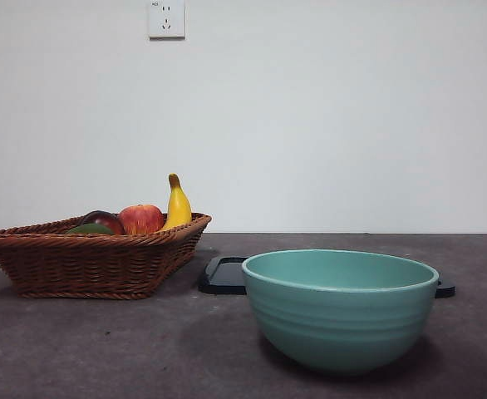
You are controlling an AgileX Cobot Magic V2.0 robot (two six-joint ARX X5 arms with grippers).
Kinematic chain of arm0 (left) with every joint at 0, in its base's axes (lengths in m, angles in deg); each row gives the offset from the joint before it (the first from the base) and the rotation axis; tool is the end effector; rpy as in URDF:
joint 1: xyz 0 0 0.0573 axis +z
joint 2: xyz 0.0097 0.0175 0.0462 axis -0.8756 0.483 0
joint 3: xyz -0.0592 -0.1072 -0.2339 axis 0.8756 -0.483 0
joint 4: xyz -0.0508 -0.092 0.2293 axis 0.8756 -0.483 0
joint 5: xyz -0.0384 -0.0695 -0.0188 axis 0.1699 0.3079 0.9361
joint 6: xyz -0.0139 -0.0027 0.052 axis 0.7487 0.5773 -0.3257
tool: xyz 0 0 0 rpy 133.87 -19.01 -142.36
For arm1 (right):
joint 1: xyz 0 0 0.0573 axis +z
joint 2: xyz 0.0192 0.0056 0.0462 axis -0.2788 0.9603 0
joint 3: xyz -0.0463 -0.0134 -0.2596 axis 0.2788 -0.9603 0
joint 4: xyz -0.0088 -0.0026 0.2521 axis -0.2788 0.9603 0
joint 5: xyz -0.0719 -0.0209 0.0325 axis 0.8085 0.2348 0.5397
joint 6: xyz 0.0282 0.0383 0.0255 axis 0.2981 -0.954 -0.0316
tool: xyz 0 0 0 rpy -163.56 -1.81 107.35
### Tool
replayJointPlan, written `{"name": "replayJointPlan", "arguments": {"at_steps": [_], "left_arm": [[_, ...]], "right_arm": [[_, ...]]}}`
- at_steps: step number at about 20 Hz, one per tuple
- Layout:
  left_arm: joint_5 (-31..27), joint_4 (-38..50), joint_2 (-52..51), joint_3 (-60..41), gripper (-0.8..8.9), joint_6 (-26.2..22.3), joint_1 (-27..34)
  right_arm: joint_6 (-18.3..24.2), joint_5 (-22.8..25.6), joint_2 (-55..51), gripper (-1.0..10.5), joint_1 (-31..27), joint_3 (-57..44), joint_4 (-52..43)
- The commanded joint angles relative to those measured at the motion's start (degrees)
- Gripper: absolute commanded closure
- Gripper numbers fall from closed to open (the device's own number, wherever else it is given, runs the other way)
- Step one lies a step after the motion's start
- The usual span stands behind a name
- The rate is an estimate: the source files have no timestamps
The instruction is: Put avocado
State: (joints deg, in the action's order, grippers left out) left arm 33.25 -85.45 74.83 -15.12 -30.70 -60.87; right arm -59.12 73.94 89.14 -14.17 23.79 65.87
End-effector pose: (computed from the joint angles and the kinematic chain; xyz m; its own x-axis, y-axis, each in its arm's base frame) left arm 0.0838 -0.0051 0.2393 0.9441 -0.1888 -0.2703 0.0564 0.9002 -0.4318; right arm 0.0795 0.0098 0.2470 0.9508 0.2741 -0.1445 -0.2116 0.9150 0.3436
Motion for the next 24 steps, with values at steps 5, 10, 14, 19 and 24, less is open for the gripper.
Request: {"name": "replayJointPlan", "arguments": {"at_steps": [5,10,14,19,24], "left_arm": [[7.2,-11.9,10.7,13.4,8.04,-10.3,0.0],[12.9,-20.4,17.3,21.6,8.04,-15.3,-1.1],[15.5,-27.9,22.5,27.8,8.04,-18.6,-3.4],[16.8,-36.4,26.5,33.8,8.04,-21.8,-7.6],[16.9,-38.3,26.7,34.2,8.04,-22.6,-9.7]], "right_arm": [[7.4,-8.9,12.5,9.4,0.1,14.0,14.0],[11.6,-14.8,21.6,9.4,1.1,23.3,24.7],[14.9,-16.3,28.2,9.4,4.3,30.1,32.5],[18.0,-16.1,33.7,9.4,12.9,36.0,40.3],[19.4,-16.1,35.2,9.4,18.4,36.3,41.2]]}}
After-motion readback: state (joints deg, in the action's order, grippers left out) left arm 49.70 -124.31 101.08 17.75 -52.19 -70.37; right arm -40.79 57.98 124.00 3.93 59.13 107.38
